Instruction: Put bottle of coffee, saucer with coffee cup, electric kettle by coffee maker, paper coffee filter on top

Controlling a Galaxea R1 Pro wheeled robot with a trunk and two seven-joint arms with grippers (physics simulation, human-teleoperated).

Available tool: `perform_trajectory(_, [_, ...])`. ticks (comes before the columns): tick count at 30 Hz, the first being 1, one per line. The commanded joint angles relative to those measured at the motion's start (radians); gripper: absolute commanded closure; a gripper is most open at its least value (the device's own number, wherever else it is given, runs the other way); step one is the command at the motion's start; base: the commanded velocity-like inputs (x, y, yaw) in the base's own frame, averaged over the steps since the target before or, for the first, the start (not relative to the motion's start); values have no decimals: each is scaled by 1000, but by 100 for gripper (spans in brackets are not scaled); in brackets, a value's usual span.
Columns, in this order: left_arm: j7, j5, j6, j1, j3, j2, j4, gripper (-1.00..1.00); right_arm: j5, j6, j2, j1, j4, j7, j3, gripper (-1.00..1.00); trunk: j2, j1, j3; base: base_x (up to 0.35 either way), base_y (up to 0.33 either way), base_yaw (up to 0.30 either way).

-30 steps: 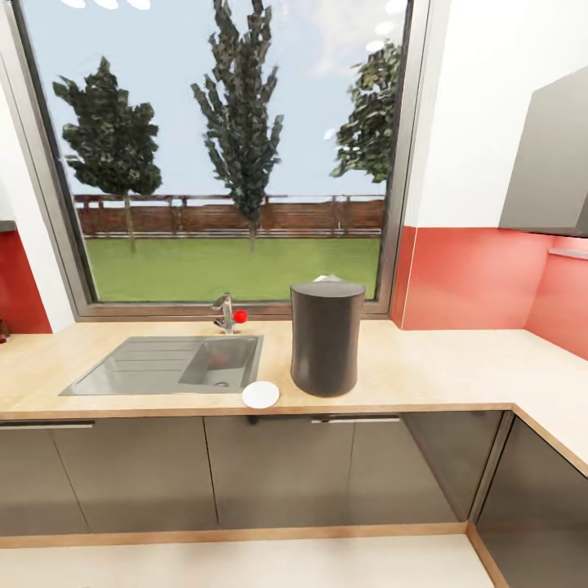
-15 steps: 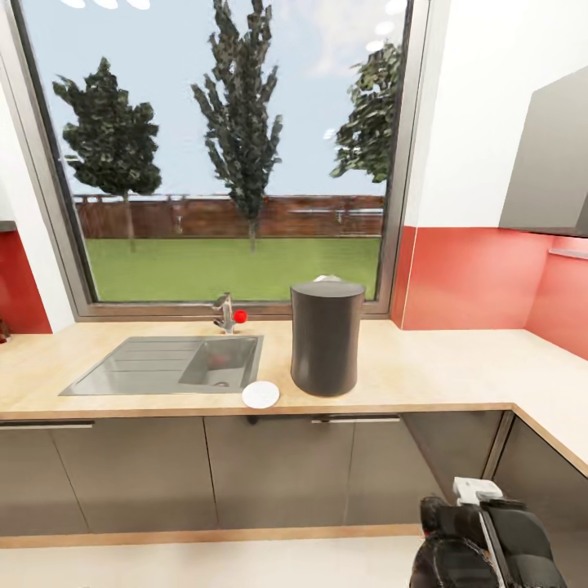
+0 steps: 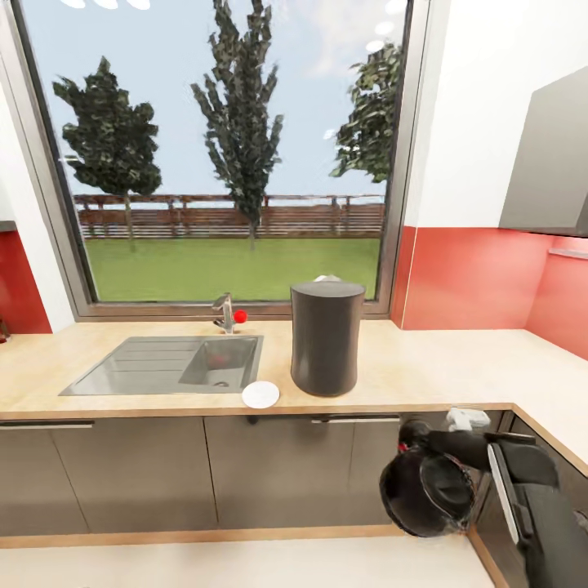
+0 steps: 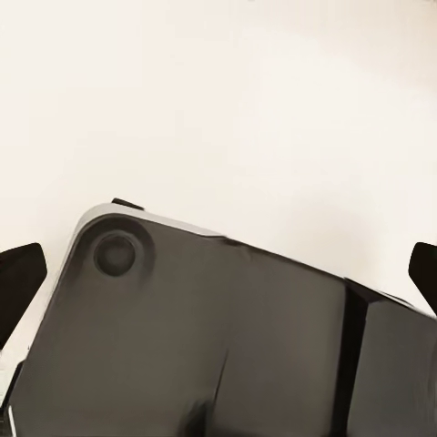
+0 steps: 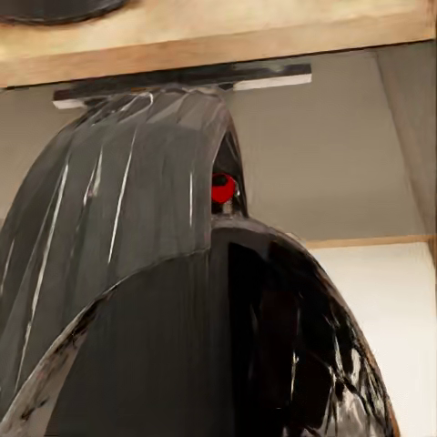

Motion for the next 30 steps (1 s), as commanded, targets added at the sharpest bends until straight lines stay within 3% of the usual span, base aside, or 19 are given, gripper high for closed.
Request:
perform_trajectory(1, [-2,9,1,1,3,0,-3,-100,-12,5,-13,-14,-1,12,-3,100,-1,0,0,0,0,0])
perform_trajectory(9, [27,7,1,1,4,0,-10,-100,-129,5,-95,-147,0,14,-8,100,-1,0,0,0,0,0])
perform_trajectory(16, [28,13,1,1,4,1,-10,-100,-139,5,-142,-316,2,8,-8,100,-1,0,0,0,0,0])
perform_trajectory(20, [28,15,1,1,5,1,-10,-100,-140,5,-151,-386,4,8,-8,100,-1,0,0,0,0,0])
perform_trajectory(23, [28,16,1,1,7,1,-11,-100,-138,5,-161,-473,15,7,-8,100,-1,0,0,0,0,0])
perform_trajectory(24, [28,16,1,1,6,6,-20,-100,-126,5,-158,-601,144,-18,-5,100,-1,0,0,0,0,0])
perform_trajectory(26, [28,17,1,1,6,8,-25,-100,-115,5,-157,-664,239,-34,-1,100,-1,0,0,0,0,0])
perform_trajectory(27, [28,17,1,1,7,10,-27,-100,-97,5,-156,-730,346,-49,2,100,-1,0,0,0,0,0])
perform_trajectory(28, [28,17,0,1,7,12,-30,-100,-12,5,-141,-884,583,-84,7,100,-1,0,0,0,0,0])
perform_trajectory(30, [28,17,1,1,7,13,-33,-100,86,5,-122,-968,685,-104,8,100,-1,0,0,0,0,0])
